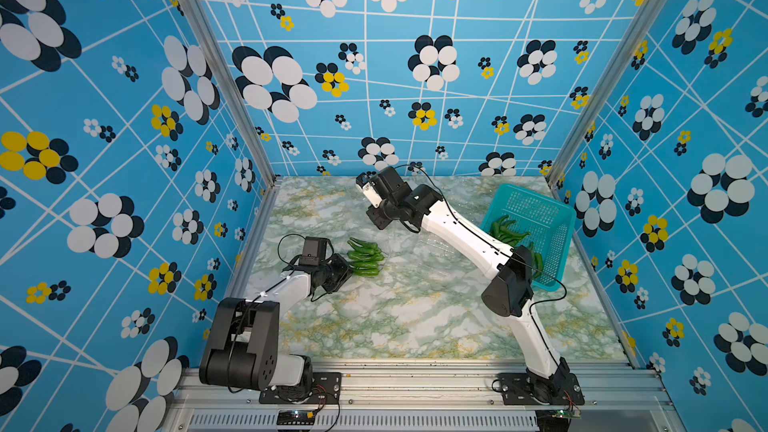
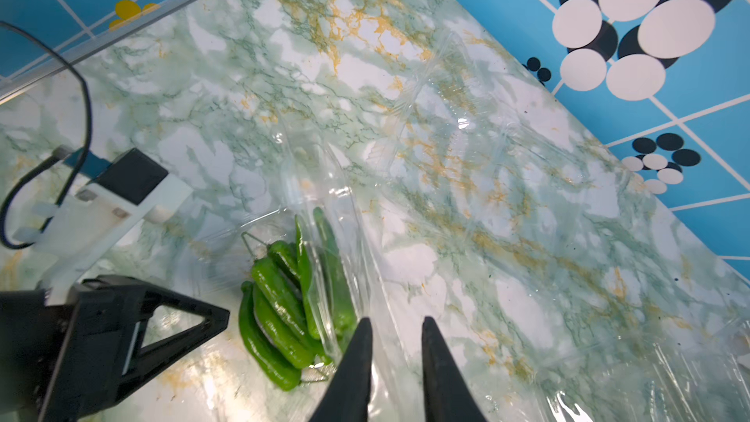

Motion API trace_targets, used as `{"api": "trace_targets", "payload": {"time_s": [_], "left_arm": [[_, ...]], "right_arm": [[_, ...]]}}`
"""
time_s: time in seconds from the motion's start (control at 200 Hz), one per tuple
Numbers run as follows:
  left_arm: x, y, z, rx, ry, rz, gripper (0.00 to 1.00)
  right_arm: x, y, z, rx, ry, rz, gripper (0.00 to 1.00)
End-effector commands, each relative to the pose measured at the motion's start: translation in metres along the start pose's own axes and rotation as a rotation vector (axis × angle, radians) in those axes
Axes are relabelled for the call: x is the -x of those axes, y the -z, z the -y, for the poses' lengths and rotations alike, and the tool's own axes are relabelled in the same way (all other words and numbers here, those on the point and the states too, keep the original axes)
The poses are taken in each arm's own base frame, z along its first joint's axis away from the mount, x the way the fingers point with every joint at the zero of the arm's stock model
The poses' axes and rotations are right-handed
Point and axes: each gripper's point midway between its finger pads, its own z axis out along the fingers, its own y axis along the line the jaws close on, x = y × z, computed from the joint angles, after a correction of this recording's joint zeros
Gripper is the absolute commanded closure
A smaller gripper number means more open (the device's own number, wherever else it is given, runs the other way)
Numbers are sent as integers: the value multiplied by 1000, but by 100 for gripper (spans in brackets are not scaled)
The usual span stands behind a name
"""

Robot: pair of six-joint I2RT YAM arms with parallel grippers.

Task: Take small green peppers out of containers
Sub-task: Open the packing box at the center of the board.

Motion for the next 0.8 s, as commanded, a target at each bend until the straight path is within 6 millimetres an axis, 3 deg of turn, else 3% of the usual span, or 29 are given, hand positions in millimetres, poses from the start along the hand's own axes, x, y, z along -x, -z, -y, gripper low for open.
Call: {"api": "trace_targets", "payload": {"time_s": [0.0, 0.14, 0.3, 0.585, 0.795], "left_arm": [[-2, 8, -9, 40, -9, -7, 88], [0, 11, -7, 33, -8, -4, 88], [3, 16, -2, 22, -12, 8, 85], [7, 23, 3, 6, -18, 20, 80], [10, 29, 7, -6, -17, 49, 74]], "right_arm": [[-27, -21, 13, 7, -25, -103, 75], [-38, -34, 22, 7, -46, -131, 73], [-49, -41, 40, -30, -62, -160, 60], [-42, -26, 99, -100, -137, -114, 47], [-34, -9, 126, -149, -174, -76, 44]]}}
